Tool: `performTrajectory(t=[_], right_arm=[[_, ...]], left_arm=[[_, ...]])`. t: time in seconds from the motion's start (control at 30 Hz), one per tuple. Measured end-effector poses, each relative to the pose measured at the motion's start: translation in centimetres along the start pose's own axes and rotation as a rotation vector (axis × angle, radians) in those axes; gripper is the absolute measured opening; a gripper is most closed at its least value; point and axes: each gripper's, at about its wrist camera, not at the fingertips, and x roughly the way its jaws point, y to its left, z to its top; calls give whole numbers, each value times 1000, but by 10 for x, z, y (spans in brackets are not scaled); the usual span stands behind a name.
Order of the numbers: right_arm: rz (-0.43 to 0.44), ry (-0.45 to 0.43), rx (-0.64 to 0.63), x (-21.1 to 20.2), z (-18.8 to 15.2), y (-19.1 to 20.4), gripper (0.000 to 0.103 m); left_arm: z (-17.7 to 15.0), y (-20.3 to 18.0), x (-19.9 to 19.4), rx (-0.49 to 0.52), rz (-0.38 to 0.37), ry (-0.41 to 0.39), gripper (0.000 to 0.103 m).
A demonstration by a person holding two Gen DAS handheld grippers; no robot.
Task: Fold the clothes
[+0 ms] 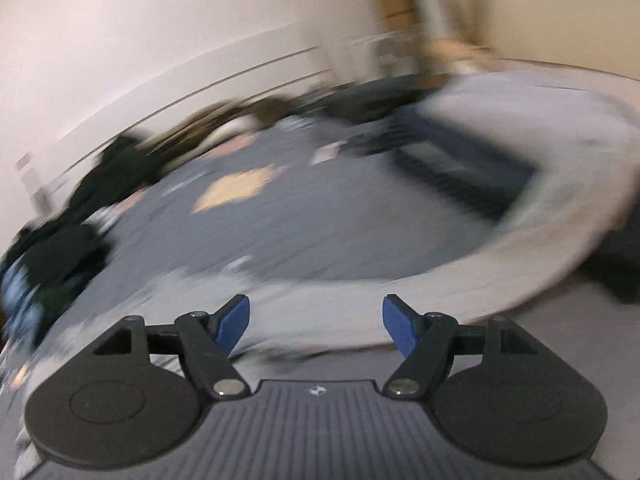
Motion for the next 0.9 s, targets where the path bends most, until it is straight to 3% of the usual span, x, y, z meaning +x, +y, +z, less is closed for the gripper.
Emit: performTrajectory(t=[0.13, 0.27, 0.43, 0.63, 0.67, 0.7, 0.77, 0.8, 0.9], right_arm=[[-121, -129, 128, -13, 24, -77, 73], [-251, -253, 178, -21, 42, -134, 73], [-324, -230, 210, 6, 54, -173, 73], [-244, -169, 289, 25, 61, -187, 69], [-225, -163, 304, 25, 61, -188, 60], [-222, -157, 302, 27, 61, -186, 40], [-246, -151, 297, 28, 62, -182, 23], [-242, -160, 317, 24, 62, -182, 17], [-229, -186, 375, 13, 62, -183, 11]], left_arm=[[-4, -28, 0, 37, -6, -4, 60], [-5, -54, -1, 76, -17, -33, 64], [-9, -79, 2, 111, -27, -37, 64], [-14, -96, 7, 146, -24, -26, 64], [-15, -95, 8, 147, -22, -25, 64], [-16, -95, 8, 149, -20, -23, 64], [-16, -92, 8, 145, -13, -22, 64], [-16, -90, 8, 141, -8, -22, 64], [-11, -81, 3, 104, -2, -34, 64]])
